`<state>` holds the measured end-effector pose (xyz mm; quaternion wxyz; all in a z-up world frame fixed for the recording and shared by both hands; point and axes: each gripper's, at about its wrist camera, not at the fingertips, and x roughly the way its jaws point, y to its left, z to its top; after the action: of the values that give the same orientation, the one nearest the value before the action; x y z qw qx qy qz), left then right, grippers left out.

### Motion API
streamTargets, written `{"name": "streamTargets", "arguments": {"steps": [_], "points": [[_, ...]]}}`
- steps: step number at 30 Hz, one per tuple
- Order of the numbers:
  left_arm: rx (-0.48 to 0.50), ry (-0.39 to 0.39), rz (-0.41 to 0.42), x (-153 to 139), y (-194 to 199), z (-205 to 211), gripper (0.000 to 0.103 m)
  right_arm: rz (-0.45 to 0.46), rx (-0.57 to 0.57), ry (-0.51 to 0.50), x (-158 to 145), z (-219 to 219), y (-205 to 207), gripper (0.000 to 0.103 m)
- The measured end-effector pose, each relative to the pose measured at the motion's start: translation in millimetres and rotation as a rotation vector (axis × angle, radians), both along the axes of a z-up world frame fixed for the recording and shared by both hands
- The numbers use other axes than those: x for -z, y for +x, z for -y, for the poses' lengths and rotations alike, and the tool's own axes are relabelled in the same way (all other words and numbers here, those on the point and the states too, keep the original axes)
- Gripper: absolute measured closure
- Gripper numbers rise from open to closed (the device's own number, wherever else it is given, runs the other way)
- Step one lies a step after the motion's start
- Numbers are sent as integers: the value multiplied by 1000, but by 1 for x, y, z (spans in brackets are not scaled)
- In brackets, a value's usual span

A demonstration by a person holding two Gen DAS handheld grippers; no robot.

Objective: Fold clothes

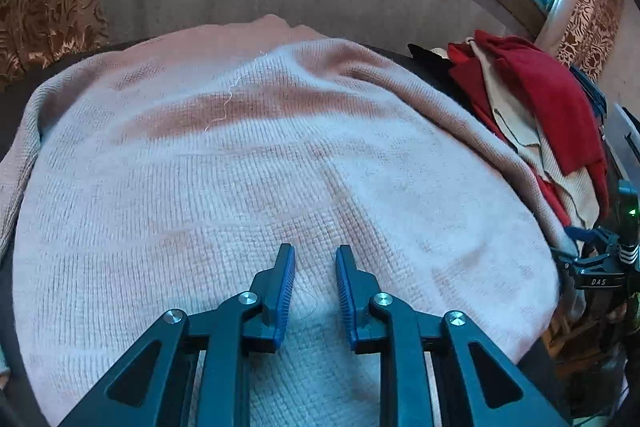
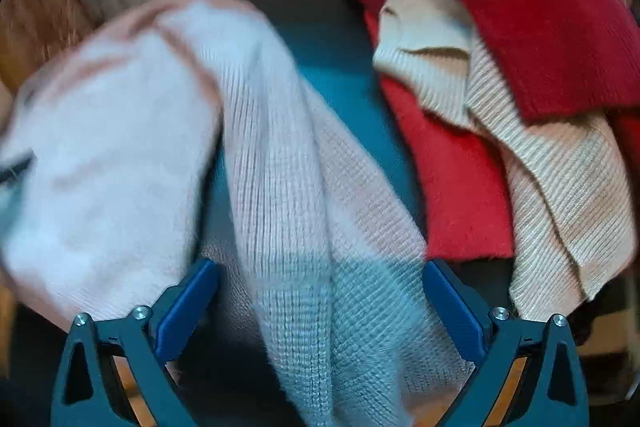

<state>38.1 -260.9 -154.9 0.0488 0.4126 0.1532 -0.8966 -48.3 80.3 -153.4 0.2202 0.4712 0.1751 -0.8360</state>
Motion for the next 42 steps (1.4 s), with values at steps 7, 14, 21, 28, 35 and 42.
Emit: {"name": "streamTargets", "arguments": {"steps": [7, 14, 21, 28, 35, 42], "points": [[22, 4, -2, 4, 5, 5, 83, -37, -52, -3, -9, 1, 9, 61], [137, -21, 47, 3, 17, 3, 82, -147, -138, 205, -42, 12, -6, 83], [230, 11, 83, 1, 36, 7, 82, -428, -26, 338, -151, -5, -80, 83], [204, 162, 60, -11, 39, 18, 82, -299, 172, 222, -191, -24, -190, 25], [85, 137, 12, -29, 4, 38, 81, -306, 32, 23, -162, 15, -114, 24], [-51, -78, 6, -34, -55, 71, 81, -17, -184, -179, -51, 115, -62, 25]]}}
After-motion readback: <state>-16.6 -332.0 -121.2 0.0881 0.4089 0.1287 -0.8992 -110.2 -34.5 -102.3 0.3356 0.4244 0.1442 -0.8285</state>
